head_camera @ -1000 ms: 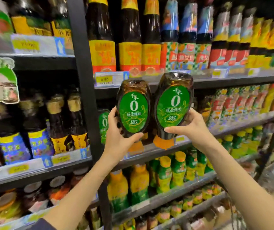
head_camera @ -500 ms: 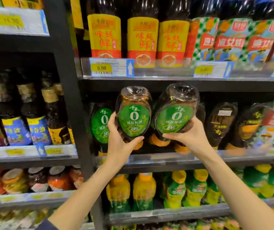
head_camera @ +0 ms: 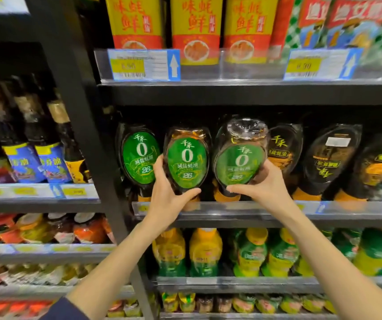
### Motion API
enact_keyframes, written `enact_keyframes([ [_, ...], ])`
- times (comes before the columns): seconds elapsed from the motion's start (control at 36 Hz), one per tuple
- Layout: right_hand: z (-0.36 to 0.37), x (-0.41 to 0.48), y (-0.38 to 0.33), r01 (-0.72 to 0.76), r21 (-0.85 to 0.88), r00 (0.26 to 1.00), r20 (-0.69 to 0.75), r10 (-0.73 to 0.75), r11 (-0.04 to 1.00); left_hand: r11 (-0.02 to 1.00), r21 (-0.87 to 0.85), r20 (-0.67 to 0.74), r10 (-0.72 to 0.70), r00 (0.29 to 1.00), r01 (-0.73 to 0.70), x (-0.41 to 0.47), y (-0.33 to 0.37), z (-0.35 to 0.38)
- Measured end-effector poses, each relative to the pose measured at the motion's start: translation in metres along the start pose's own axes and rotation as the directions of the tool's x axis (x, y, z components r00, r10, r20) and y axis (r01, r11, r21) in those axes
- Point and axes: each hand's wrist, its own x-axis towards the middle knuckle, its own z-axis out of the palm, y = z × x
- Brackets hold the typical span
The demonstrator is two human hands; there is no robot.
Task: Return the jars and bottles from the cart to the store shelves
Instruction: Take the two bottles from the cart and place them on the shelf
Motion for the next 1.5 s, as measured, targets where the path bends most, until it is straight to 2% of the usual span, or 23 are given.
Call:
enact_keyframes([
  [0.39,0.004,0.01,0.02,-0.141,0.021,0.986,0.091,0.139,0.99,0.992,0.096,0.067,-0.089,0.994,0.082,0.01,-0.001,-0.002],
  [0.58,0.002,0.015,0.021,-0.174,-0.029,0.973,0.151,0.176,0.984,0.983,0.161,0.07,-0.099,0.993,0.086,0.008,0.0,-0.003],
  [0.69,0.001,0.014,0.019,-0.184,-0.051,0.972,0.141,0.189,0.982,0.951,0.306,0.038,-0.067,0.997,0.053,0.008,0.004,-0.003],
  [0.83,0.001,0.013,0.022,-0.181,-0.119,0.975,0.109,0.194,0.976,0.922,0.384,-0.019,-0.043,0.999,0.047,0.004,0.005,-0.003],
  [1.06,0.003,0.011,0.021,-0.194,-0.083,0.974,0.098,0.202,0.977,0.923,0.364,-0.115,-0.092,0.989,0.128,-0.001,0.002,0.003],
  [1.5,0.006,0.013,0.023,-0.145,-0.155,0.984,0.082,0.159,0.977,0.85,0.468,-0.222,-0.151,0.963,0.241,0.007,0.003,0.013],
])
